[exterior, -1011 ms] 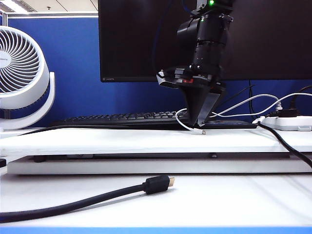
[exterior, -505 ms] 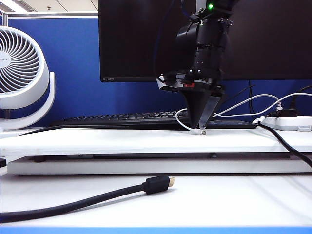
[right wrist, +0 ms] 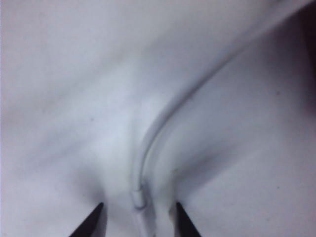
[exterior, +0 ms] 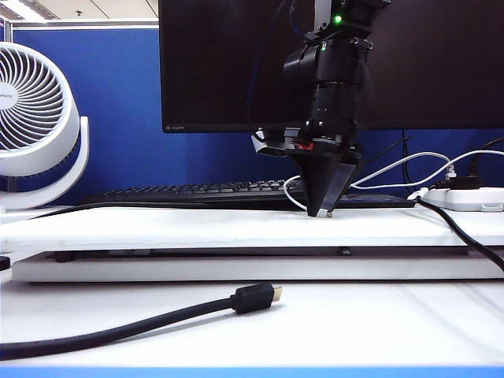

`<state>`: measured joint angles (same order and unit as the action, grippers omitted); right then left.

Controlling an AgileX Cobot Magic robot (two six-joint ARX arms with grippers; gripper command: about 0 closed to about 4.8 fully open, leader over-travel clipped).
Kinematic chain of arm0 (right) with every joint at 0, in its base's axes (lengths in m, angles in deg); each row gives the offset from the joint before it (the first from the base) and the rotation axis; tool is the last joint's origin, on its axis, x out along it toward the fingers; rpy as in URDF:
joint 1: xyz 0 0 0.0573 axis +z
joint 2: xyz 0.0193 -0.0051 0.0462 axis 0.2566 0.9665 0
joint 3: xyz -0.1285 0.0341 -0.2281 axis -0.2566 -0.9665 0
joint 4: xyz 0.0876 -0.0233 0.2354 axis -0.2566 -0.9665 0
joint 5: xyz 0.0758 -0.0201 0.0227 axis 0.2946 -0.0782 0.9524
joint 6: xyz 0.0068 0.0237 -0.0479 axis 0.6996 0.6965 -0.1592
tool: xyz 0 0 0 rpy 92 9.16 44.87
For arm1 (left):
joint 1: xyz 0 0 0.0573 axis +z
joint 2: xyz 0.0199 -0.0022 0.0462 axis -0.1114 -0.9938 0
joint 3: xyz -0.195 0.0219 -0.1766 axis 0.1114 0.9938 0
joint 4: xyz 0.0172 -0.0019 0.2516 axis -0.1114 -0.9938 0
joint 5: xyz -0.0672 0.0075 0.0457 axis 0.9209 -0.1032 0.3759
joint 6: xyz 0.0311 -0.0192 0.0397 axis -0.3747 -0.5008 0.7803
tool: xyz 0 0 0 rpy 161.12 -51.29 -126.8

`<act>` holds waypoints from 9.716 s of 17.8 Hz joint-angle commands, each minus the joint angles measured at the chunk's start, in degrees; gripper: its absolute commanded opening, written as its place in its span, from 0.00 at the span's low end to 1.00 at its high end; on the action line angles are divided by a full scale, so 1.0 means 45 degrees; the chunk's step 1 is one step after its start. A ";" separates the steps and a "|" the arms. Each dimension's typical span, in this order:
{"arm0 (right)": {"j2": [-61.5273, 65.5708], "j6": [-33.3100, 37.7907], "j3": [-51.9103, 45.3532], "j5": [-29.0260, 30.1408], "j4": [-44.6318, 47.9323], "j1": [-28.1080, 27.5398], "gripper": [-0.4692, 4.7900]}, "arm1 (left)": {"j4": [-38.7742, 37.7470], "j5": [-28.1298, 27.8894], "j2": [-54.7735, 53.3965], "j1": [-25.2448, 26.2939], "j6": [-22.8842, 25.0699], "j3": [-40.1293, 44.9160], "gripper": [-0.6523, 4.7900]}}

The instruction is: Pick up the Type-C charging cable and the charging base, insert one end of the Type-C charger into the corresponding slot on the base, and finally place the plugged-in charger back on the table.

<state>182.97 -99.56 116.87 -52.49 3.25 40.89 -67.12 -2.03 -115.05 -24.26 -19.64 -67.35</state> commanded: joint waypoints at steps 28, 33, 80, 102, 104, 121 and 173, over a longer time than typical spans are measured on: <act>-0.3400 0.3045 0.4716 1.0666 0.2574 0.0073 0.09 | 0.0233 0.0063 0.0491 -0.0005 0.0019 -0.0044 0.11; -0.3662 0.3206 0.7247 1.0559 0.3594 0.0068 0.09 | 0.0578 0.0180 0.0913 -0.0005 -0.0010 -0.0049 0.11; -0.4041 1.3357 0.8121 1.4056 1.2628 0.0617 0.09 | 0.5974 0.3769 0.0151 -0.0005 -0.7417 -0.0044 0.11; -0.4061 1.1458 0.8111 1.4367 1.0093 0.0704 0.09 | 0.6951 0.3789 0.0131 -0.0005 -0.8233 -0.0044 0.11; -0.4065 1.0355 0.8111 1.4309 0.9695 0.0704 0.09 | 0.6955 0.3682 0.0131 -0.0005 -0.8228 -0.0044 0.11; -0.4124 0.8884 0.8116 1.2682 0.6246 0.0661 0.09 | 0.8602 0.4061 0.0136 -0.0005 -0.7980 -0.0044 0.11; -0.5037 0.9476 0.8102 1.3221 0.8208 0.0291 0.35 | 0.5853 0.4726 -0.0214 0.0000 -0.5897 -0.0039 0.11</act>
<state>160.54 -57.01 153.22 7.07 39.47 42.07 -42.20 19.21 -116.23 -24.24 -46.40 -67.26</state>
